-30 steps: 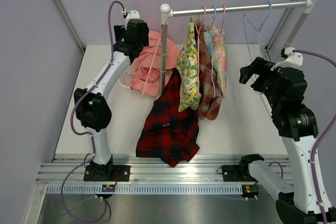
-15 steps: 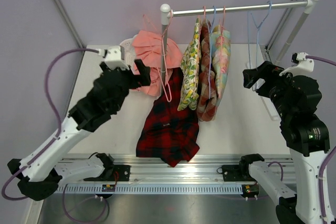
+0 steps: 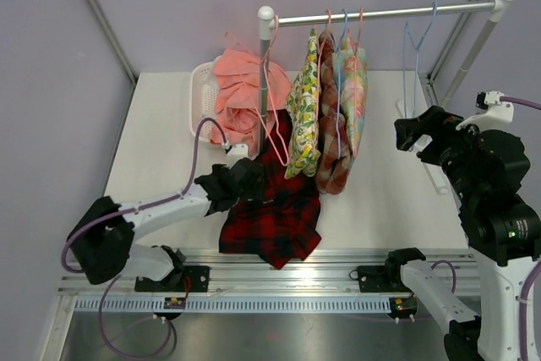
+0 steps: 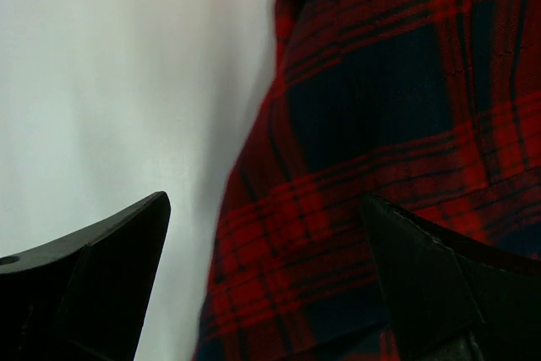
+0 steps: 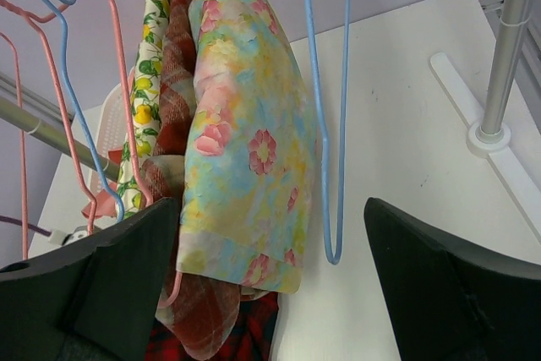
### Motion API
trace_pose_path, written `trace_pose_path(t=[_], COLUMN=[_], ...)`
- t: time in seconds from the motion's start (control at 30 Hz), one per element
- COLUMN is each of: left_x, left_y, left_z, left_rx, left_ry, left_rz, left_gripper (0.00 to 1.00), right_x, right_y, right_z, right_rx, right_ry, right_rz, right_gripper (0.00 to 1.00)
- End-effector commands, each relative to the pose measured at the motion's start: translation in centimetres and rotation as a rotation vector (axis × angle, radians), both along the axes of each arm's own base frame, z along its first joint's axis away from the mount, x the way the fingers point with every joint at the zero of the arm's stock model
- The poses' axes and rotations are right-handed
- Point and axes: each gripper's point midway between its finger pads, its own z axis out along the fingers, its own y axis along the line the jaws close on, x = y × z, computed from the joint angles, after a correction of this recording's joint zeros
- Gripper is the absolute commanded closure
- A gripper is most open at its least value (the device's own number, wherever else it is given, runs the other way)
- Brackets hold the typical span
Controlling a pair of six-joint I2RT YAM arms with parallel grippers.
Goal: Remove the skirt from the hanger
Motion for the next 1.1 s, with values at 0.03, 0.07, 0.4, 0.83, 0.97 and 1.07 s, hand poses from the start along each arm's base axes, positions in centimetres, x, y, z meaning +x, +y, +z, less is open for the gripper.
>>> trace_pose_path(t=[0.03,0.07,0.4,0.83,0.97,1.07], left_x=[0.8,0.1,-3.3,-2.9,1.0,4.9], left_y=[-6.0,-6.5,-6.8,5.1,7.1,9.3], left_z=[-1.4,-2.2,2.7,34.7,44.2,50.1], left_rx=[-0.214,-0.229,-0.273,-0.082,-0.064,-0.059], left_ry=[0.047,0.075,-0.012,-0.59,-0.787,-0.895], left_rz=[-0.053,-0.07,-0.104,0.021,0.048,0.14], left_gripper=[0.01,0.02,1.0,1.0,1.0,1.0], right_x=[-0.9,-1.0,-1.2,-0.8,-1.3,-1.6], right_y=[-0.8,-0.9,-1.0,-0.2,-0.4,-0.2], right_z=[0.9,0.9,0.6,0.4,-0.1,-1.0], right_rx=[-0.035,-0.037,-0.05,0.006,0.0,0.008], right_ry=[-0.028,-0.028,-0.027,-0.04,-0.038,-0.026], right_rz=[-0.023,-0.026,-0.026,0.0,-0.005,0.001], right_gripper=[0.0,0.01,0.01,0.01,0.01,0.01])
